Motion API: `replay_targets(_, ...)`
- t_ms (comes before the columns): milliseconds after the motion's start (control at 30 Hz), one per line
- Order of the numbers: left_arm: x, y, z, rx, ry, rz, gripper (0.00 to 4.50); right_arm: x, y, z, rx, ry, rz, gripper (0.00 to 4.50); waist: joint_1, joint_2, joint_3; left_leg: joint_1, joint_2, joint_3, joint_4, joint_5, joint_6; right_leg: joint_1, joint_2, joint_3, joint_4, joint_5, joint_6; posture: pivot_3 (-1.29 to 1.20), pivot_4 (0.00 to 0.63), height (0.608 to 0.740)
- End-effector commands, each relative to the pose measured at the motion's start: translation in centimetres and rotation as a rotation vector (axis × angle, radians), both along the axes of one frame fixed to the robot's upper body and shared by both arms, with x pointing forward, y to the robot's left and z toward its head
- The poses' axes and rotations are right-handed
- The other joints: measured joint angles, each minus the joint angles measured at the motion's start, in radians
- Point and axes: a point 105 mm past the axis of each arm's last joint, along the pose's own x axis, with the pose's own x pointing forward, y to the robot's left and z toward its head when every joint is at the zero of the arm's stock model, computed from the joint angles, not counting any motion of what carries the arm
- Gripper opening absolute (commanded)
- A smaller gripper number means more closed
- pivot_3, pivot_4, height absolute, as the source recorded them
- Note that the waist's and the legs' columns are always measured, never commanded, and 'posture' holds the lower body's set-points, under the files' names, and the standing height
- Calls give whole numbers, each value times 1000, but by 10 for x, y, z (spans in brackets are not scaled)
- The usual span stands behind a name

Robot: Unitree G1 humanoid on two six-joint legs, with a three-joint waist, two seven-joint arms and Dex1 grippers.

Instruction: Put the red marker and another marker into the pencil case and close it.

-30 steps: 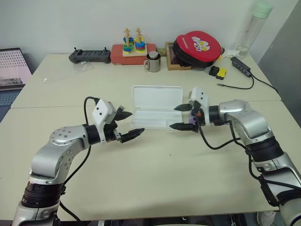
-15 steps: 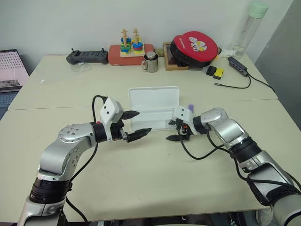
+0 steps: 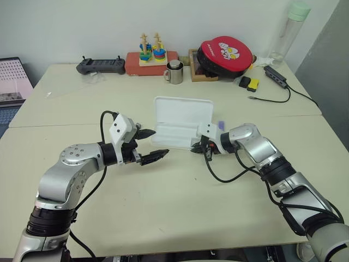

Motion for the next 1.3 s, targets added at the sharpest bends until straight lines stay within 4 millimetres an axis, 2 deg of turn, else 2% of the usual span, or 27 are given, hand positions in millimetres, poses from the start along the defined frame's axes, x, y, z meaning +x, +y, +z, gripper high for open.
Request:
replay_targets(33,-3,2,13,-12,-34,-10,4500,-4,6,13,49,-33,34,44,0,0,0,0,0,0,0,0,0,0,0,0,0,0,0,0,150,740)
replay_targets(100,-5,2,14,-9,-32,-15,4500,-8,7,17,59,-42,55,44,0,0,0,0,0,0,0,0,0,0,0,0,0,0,0,0,150,740)
replay_targets(200,-7,4,14,-8,-26,-15,4500,-25,11,20,72,-48,135,44,0,0,0,0,0,0,0,0,0,-1,0,0,0,0,0,0,150,740)
replay_targets(300,-13,6,15,-2,-14,-33,4500,-48,13,16,49,-22,218,44,0,0,0,-1,0,0,0,0,0,-1,0,0,0,0,0,0,150,740)
replay_targets(500,-28,11,11,37,23,-60,4500,-79,15,5,11,9,295,44,2,0,0,-1,0,-1,0,0,0,0,0,1,0,0,0,0,150,740)
replay_targets(633,-27,16,13,30,23,-31,4500,-83,17,-1,1,19,291,44,3,0,0,-1,0,0,0,0,0,0,0,1,0,0,0,0,150,740)
replay_targets(833,-19,34,38,-34,-31,93,4500,-80,22,2,19,7,270,44,2,0,0,-1,0,0,0,0,0,0,0,1,0,0,0,0,150,740)
replay_targets(933,-15,60,62,-143,-74,234,4500,-80,24,16,85,-1,264,526,2,0,0,-1,0,0,0,0,0,0,0,1,0,0,0,0,150,740)
replay_targets(1033,-10,89,78,-222,-134,407,4500,-82,24,34,166,6,259,1306,2,0,0,0,0,-1,0,0,0,0,0,1,0,0,0,0,150,740)
replay_targets(1100,-12,96,77,-227,-131,444,4500,-84,24,41,196,12,257,1808,3,-1,0,0,0,-1,0,0,0,0,0,1,0,0,0,0,150,740)
replay_targets(1167,-9,110,76,-263,-136,536,4500,-85,24,52,244,14,257,2261,3,-1,0,0,0,-1,0,0,0,0,0,1,0,0,0,0,150,740)
replay_targets(1233,-4,131,73,-293,-144,653,4500,-84,26,70,322,4,249,2754,4,-1,0,0,0,-1,0,0,0,0,0,0,0,0,0,0,150,740)
replay_targets(1300,-1,142,66,-287,-137,715,4500,-80,27,85,388,-13,232,3224,3,-1,0,0,0,-1,0,0,0,0,0,0,0,0,0,0,150,740)
